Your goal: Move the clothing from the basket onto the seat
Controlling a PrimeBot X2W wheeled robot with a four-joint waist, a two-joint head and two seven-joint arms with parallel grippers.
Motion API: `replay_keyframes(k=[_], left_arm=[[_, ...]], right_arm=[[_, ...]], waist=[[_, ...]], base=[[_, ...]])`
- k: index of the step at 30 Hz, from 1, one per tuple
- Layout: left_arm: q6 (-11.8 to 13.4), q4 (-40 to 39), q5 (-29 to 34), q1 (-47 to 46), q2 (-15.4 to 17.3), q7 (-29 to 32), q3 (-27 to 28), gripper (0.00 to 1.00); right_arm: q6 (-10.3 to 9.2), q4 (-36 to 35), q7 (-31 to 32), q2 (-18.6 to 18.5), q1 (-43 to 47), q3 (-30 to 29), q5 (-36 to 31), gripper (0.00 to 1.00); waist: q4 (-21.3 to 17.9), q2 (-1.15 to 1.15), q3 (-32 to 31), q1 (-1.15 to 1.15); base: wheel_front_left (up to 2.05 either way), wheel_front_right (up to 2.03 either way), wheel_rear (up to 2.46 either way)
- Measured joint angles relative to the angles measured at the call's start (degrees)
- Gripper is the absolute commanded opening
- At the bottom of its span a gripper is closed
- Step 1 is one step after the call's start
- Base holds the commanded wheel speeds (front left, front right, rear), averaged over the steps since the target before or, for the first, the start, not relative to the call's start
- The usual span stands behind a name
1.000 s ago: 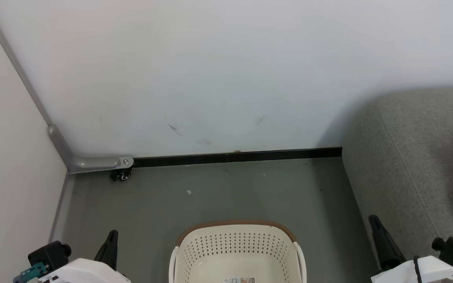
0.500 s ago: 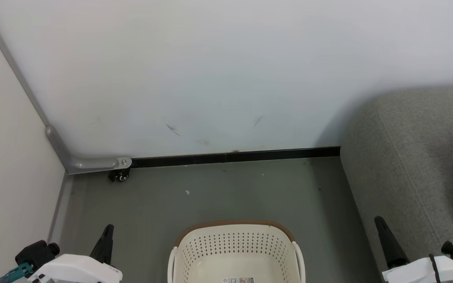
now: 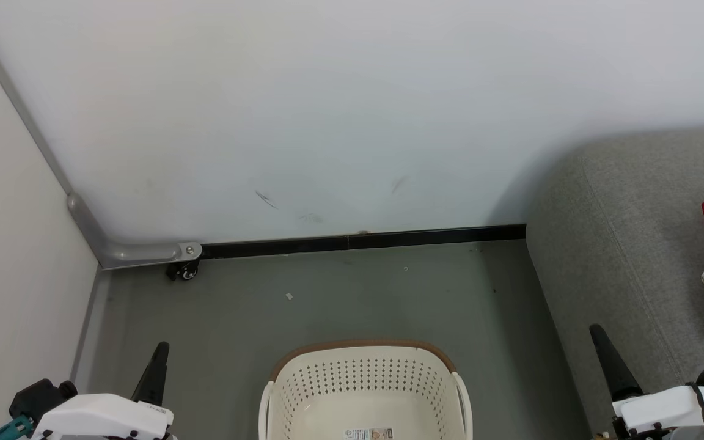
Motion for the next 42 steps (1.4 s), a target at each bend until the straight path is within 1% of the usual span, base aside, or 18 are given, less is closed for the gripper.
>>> replay_keyframes(k=[4, 5, 8, 18, 28, 30, 34, 42], left_arm=[[-1.04, 0.27, -1.97, 0.00, -0.83, 0.49, 1.48, 0.00], [-1.55, 0.40, -2.98, 0.00, -1.09, 0.86, 2.20, 0.00], [-2.60, 0.60, -4.22, 0.00, -1.48, 1.07, 3.36, 0.00], [-5.11, 1.38, -8.64, 0.00, -3.08, 2.58, 6.70, 0.00], [-8.29, 2.16, -13.70, 0.00, -4.81, 4.05, 10.49, 0.00], [-8.60, 2.30, -14.56, 0.00, -5.06, 4.43, 11.27, 0.00], [-10.12, 2.66, -16.68, 0.00, -5.95, 4.91, 12.81, 0.00], [-10.28, 2.98, -17.08, 0.00, -6.17, 5.10, 13.28, 0.00]], right_arm=[[0.00, 0.32, 0.69, -0.08, -0.31, -0.15, 3.56, 0.00], [0.00, 0.52, 0.96, -0.15, -0.59, -0.24, 5.30, 0.00], [0.00, 0.76, 1.48, -0.26, -1.14, -0.47, 7.82, 0.00], [-0.01, 1.58, 2.83, -0.60, -1.80, -1.01, 15.64, 0.00], [-0.01, 2.18, 4.15, -0.92, -2.54, -1.49, 24.10, 0.00], [-0.01, 2.42, 4.69, -0.98, -2.92, -1.57, 26.01, 0.00], [-0.01, 2.65, 5.31, -1.18, -3.55, -1.75, 29.31, 0.00], [-0.01, 2.88, 5.49, -1.20, -3.56, -1.81, 30.06, 0.00]], waist=[[-0.11, 0.00, 0.26, -0.08], [-0.16, 0.00, 0.37, -0.10], [-0.24, 0.00, 0.51, -0.12], [-0.48, 0.00, 0.84, -0.15], [-0.74, 0.00, 1.12, -0.16], [-0.79, 0.00, 1.18, -0.16], [-0.90, 0.00, 1.28, -0.16], [-0.91, 0.00, 1.29, -0.16]], base=[[0.00, 0.00, 0.00], [0.00, 0.00, 0.00], [0.00, 0.00, 0.00], [0.00, 0.00, 0.00], [0.00, 0.00, 0.00], [0.00, 0.00, 0.00], [0.00, 0.00, 0.00], [0.00, 0.00, 0.00]])
